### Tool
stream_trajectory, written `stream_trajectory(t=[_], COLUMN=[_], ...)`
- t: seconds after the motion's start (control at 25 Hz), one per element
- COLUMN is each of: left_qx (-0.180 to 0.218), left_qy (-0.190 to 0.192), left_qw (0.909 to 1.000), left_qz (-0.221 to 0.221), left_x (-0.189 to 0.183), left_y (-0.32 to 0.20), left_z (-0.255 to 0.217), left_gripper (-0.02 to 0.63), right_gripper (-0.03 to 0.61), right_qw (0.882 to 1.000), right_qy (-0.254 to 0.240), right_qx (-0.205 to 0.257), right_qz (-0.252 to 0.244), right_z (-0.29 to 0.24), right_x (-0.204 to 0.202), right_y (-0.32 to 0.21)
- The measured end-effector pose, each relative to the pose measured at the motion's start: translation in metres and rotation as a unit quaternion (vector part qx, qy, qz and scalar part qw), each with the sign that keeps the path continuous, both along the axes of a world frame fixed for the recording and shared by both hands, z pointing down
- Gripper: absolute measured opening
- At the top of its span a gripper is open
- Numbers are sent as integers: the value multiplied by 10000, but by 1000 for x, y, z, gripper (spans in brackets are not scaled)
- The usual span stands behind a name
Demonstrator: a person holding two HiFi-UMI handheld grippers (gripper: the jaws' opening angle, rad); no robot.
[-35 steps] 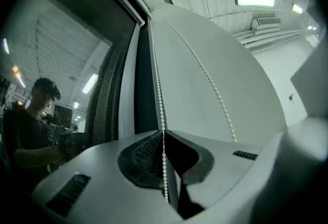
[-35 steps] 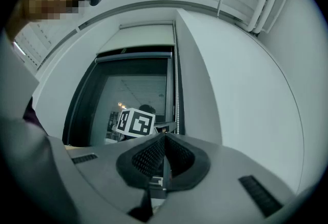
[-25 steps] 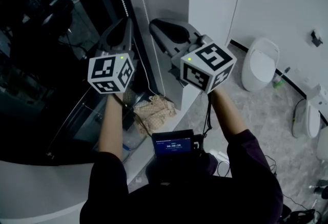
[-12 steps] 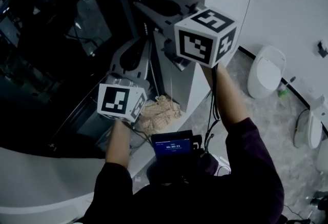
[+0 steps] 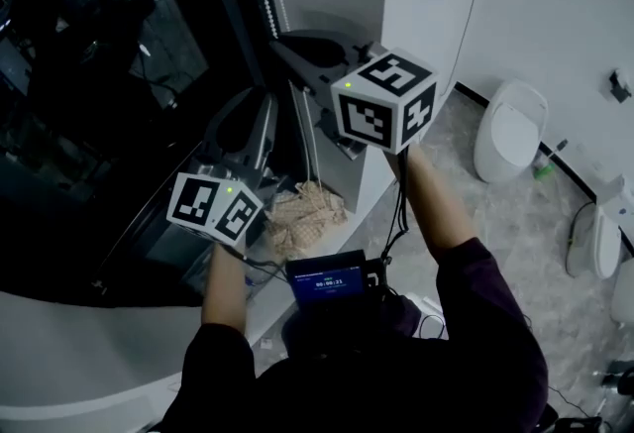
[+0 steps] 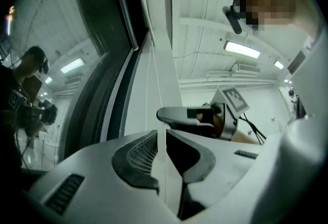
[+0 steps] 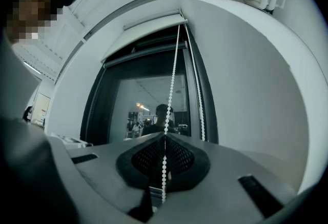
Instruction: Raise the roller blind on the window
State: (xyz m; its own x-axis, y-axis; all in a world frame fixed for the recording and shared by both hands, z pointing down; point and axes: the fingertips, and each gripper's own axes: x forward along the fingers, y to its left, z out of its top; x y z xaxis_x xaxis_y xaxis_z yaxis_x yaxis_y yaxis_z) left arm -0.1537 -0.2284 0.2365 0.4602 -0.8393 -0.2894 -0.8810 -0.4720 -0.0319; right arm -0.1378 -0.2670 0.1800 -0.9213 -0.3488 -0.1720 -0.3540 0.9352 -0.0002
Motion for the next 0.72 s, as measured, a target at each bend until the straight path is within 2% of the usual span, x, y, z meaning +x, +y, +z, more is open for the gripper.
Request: stream_trajectory(t=[0.12, 0.32, 0.48, 0.64, 0.72], left_qx=[50, 34, -80, -13, -20], left_qy=[144, -135, -244, -411, -470], left_qw=[9998, 9996, 9986, 9980, 9976], left_qz=[88, 227, 468, 485, 509], left_x=[-8, -1, 5, 8, 12], left_y=[2, -10, -21, -24, -24], left_z=[-18, -52, -74, -89, -89], left_gripper=[21, 25, 67, 66, 25], right_gripper=[9, 9, 9, 9, 9], right_qw=[9999, 9992, 9987, 9989, 9990], right_qy=[100, 304, 364, 335, 280], right_qx=[-72, -170, -169, -148, -186], right_qz=[-62, -218, -306, -306, -285], right_z=[30, 67, 72, 71, 70], right_x=[-1, -4, -7, -7, -5], right_y=[7, 23, 31, 33, 34])
